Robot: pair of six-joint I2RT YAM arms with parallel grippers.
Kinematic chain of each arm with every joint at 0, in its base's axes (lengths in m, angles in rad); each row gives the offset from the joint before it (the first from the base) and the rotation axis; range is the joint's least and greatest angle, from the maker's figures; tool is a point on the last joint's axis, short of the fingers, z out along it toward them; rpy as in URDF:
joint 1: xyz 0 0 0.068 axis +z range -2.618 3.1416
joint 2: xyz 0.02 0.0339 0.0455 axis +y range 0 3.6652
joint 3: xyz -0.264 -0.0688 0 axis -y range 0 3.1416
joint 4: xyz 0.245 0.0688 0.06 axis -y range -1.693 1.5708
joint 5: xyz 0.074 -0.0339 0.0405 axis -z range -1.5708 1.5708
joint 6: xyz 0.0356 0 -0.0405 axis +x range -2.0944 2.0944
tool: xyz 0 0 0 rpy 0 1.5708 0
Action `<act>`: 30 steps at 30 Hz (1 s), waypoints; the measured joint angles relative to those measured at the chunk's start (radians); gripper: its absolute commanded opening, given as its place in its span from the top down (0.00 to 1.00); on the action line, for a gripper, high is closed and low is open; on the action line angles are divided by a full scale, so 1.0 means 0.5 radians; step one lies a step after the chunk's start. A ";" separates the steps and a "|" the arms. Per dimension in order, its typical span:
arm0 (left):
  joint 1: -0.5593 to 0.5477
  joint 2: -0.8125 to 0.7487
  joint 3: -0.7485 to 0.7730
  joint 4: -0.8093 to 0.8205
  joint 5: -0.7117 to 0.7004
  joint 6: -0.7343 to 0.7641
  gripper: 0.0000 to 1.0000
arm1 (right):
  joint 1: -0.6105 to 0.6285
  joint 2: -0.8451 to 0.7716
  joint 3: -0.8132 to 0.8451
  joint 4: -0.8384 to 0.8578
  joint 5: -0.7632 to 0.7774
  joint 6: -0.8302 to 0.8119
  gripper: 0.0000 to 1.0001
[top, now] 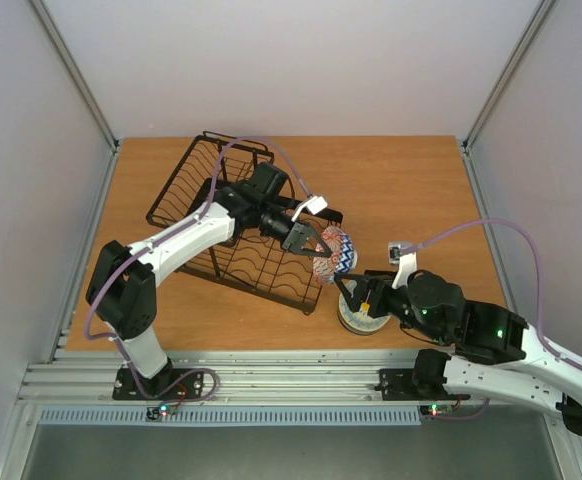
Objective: Load the bowls into the dish rack
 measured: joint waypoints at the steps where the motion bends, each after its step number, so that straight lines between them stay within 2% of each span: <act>1: 0.000 0.000 0.000 -0.002 -0.011 0.000 0.99 | 0.000 0.009 0.001 0.002 -0.005 -0.003 0.01; 15: -0.003 0.023 0.000 -0.009 -0.035 0.005 1.00 | 0.000 0.114 0.053 0.050 -0.035 -0.069 0.01; 22: -0.033 0.024 0.000 0.005 0.072 -0.008 1.00 | 0.000 0.169 0.089 0.062 -0.017 -0.090 0.03; 27: -0.061 0.032 -0.001 0.032 0.137 -0.034 1.00 | 0.001 0.182 0.107 0.076 -0.014 -0.106 0.09; 30: -0.076 0.039 -0.002 0.044 0.144 -0.047 0.99 | 0.004 0.182 0.111 0.083 -0.019 -0.117 0.19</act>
